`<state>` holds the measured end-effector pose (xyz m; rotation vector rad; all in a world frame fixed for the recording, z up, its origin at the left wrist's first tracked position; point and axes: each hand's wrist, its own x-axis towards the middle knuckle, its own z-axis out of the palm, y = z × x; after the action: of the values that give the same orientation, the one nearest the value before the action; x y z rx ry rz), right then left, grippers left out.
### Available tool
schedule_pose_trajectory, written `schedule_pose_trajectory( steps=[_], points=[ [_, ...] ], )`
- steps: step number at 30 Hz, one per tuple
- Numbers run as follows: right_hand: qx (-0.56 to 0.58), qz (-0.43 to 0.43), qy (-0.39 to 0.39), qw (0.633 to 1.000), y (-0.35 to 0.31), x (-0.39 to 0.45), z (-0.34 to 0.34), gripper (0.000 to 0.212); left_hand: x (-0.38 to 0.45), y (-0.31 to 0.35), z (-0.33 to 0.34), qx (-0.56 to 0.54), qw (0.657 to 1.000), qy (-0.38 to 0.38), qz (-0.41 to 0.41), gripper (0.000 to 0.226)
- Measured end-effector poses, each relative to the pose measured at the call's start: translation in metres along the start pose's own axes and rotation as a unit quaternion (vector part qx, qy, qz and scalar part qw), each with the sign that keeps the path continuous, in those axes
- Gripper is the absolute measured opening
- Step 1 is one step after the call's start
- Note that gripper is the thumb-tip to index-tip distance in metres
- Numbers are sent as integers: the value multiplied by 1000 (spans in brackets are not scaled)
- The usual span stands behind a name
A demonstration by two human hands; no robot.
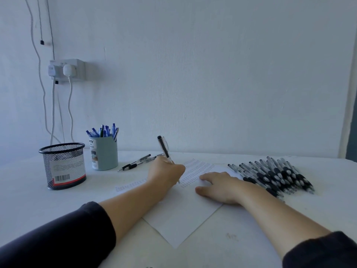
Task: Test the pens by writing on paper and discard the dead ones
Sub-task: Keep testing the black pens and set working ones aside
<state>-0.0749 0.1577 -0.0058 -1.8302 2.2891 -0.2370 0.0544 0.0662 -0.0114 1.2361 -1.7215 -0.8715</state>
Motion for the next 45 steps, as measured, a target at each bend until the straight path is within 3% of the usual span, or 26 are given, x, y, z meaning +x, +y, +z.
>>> schedule_pose_trajectory(
  steps=[8, 19, 24, 45],
  points=[
    [0, 10, -3, 1000, 2, 5, 1, 61, 3, -3, 2, 43, 999, 5, 18, 9],
    [0, 7, -5, 1000, 1, 3, 0, 60, 2, -3, 3, 52, 998, 10, 28, 29],
    [-6, 2, -6, 1000, 1, 1, 0, 59, 3, -6, 4, 35, 999, 11, 38, 19],
    [7, 14, -8, 1000, 5, 7, 3, 63, 0, -3, 4, 51, 998, 10, 41, 26]
  ],
)
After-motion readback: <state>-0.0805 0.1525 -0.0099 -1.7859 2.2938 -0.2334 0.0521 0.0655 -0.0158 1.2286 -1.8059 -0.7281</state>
